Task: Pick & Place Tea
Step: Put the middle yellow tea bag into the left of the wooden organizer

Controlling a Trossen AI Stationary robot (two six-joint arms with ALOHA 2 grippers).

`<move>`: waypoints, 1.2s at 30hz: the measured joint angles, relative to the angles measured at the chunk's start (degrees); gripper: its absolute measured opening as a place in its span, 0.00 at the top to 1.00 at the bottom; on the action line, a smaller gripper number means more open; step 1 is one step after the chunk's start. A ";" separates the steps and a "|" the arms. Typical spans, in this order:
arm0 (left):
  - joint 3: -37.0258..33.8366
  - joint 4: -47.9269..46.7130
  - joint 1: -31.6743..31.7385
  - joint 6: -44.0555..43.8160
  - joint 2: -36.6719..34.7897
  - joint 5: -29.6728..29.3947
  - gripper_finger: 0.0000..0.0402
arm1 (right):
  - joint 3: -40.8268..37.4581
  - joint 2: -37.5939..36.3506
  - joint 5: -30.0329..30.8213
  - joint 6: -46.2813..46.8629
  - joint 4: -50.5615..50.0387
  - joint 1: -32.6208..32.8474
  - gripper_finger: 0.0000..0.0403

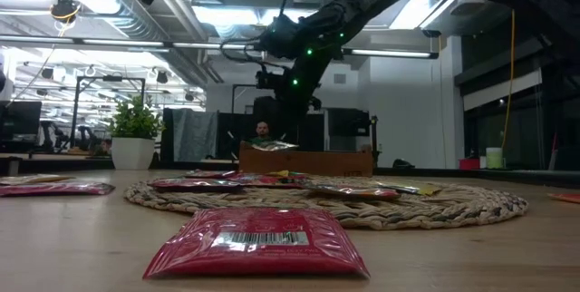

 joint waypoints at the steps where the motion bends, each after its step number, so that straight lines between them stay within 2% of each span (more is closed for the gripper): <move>1: 0.00 0.00 0.00 0.00 0.02 0.00 0.58 | 0.00 -0.45 -0.30 -0.07 -0.16 -0.05 1.00; 7: 0.00 0.11 0.00 0.02 0.00 0.04 0.58 | 0.00 -4.22 -4.38 -2.82 0.24 -1.03 0.99; 9: 0.00 0.13 0.00 0.00 0.01 0.02 0.58 | 0.02 -5.24 -10.37 -1.60 0.14 -2.27 0.97; 13: 0.00 0.13 0.00 0.00 0.00 0.14 0.58 | 0.02 -5.58 -27.87 4.71 -0.90 -6.44 0.90; 15: 0.00 0.13 0.00 0.00 0.02 0.16 0.58 | 0.00 -5.57 -32.17 6.06 -2.20 -8.32 0.83; 19: 0.00 0.11 0.00 0.02 0.00 0.20 0.58 | 0.00 -5.50 -33.59 5.64 -5.20 -11.41 0.65; 22: 0.00 0.13 0.00 0.04 0.00 0.20 0.58 | 0.00 -5.22 -39.86 5.93 -5.22 -13.55 0.52; 26: 0.00 0.13 0.00 0.02 0.00 0.24 0.58 | -0.04 -3.15 -42.31 4.47 -6.23 -14.92 0.41; 30: 0.00 0.13 0.00 -0.44 0.00 0.28 0.58 | -0.07 -2.01 -42.54 4.27 -5.69 -15.38 0.40; 36: 0.00 0.13 0.00 -1.09 0.01 0.26 0.58 | -0.03 -1.31 -43.45 3.72 -3.56 -15.41 0.48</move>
